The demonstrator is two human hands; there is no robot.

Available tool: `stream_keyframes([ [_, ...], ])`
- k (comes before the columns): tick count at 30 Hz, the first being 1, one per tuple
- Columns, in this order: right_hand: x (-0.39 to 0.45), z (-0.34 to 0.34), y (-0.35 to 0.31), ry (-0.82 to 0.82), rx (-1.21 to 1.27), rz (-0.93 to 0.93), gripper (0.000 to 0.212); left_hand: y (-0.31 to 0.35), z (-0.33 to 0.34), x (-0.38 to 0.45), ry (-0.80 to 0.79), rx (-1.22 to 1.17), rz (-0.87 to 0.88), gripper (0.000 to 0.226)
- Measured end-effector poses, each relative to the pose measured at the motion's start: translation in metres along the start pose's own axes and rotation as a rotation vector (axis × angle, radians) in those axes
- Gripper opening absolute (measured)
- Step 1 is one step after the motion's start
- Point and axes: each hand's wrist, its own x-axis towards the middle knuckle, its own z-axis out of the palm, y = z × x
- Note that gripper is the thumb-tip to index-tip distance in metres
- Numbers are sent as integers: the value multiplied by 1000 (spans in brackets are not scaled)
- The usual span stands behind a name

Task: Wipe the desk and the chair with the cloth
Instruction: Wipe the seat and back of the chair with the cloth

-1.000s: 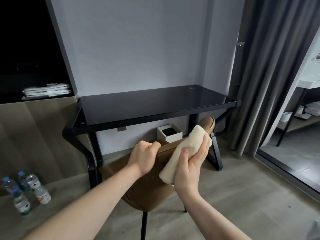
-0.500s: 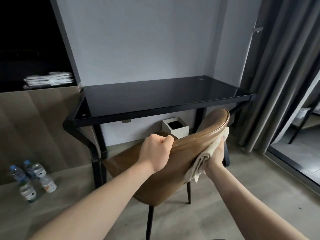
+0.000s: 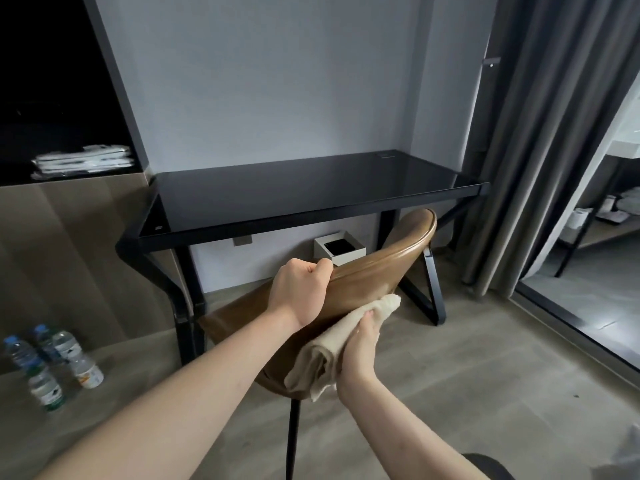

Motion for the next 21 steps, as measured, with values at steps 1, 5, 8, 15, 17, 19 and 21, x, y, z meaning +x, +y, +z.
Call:
stream_keyframes([
  [1, 12, -3, -1, 22, 28, -12, 77, 0, 0, 0, -3, -5, -1, 62],
  [5, 80, -26, -10, 19, 5, -32, 99, -3, 1, 1, -20, -13, 27, 57],
  [8, 104, -31, -32, 20, -16, -16, 68, -4, 1, 3, -21, -8, 54, 54],
  [15, 160, -39, -35, 92, -89, 158, 56, -11, 6, 2, 2, -25, 117, 58],
  [17, 161, -33, -33, 127, -104, 206, 65, -11, 7, 5, 5, -37, 128, 59],
  [19, 150, -27, -33, 169, -105, 269, 73, -11, 8, 7, 1, -30, 125, 64],
  [21, 135, -24, -30, 202, -90, 333, 81, -11, 8, 7, -5, -24, 114, 63],
])
